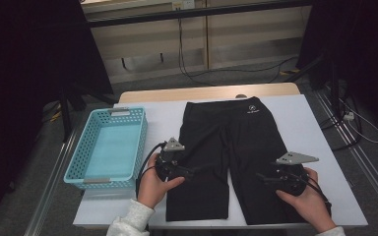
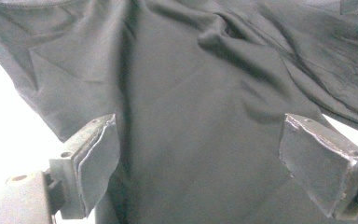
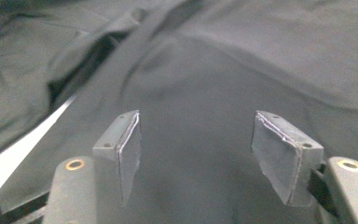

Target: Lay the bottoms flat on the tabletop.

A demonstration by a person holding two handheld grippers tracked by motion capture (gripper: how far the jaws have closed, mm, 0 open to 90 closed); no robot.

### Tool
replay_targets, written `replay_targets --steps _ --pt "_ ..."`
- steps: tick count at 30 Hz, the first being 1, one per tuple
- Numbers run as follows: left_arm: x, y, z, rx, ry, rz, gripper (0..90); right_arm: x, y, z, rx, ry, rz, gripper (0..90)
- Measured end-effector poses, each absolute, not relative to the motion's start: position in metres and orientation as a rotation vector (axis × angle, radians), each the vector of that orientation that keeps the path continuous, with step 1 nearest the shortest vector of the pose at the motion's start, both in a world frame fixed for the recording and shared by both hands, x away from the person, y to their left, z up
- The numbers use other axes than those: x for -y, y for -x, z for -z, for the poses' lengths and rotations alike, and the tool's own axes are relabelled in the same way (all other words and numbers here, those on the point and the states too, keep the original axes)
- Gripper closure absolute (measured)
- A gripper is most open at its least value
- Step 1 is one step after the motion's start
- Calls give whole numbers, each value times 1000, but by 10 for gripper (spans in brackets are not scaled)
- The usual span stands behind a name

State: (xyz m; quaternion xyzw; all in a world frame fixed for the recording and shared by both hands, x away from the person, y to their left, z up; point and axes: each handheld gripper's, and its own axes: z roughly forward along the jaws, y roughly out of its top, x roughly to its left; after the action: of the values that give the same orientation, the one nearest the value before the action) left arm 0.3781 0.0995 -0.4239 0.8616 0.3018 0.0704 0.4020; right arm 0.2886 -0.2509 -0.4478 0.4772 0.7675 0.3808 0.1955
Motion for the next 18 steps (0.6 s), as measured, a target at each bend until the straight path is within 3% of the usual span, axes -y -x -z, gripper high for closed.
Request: replay_targets --steps 5,13,18 --pt "-100 -378 424 -768 -2174 -182 129 235 -291 445 -2181 -1298 -1109 333" --pt "-106 -378 426 -790 -2178 -194 129 200 -297 449 -2279 -1207 -1162 521" --pt "-109 -378 428 -806 -2183 -195 127 178 -296 445 -2318 -1135 -1208 506"
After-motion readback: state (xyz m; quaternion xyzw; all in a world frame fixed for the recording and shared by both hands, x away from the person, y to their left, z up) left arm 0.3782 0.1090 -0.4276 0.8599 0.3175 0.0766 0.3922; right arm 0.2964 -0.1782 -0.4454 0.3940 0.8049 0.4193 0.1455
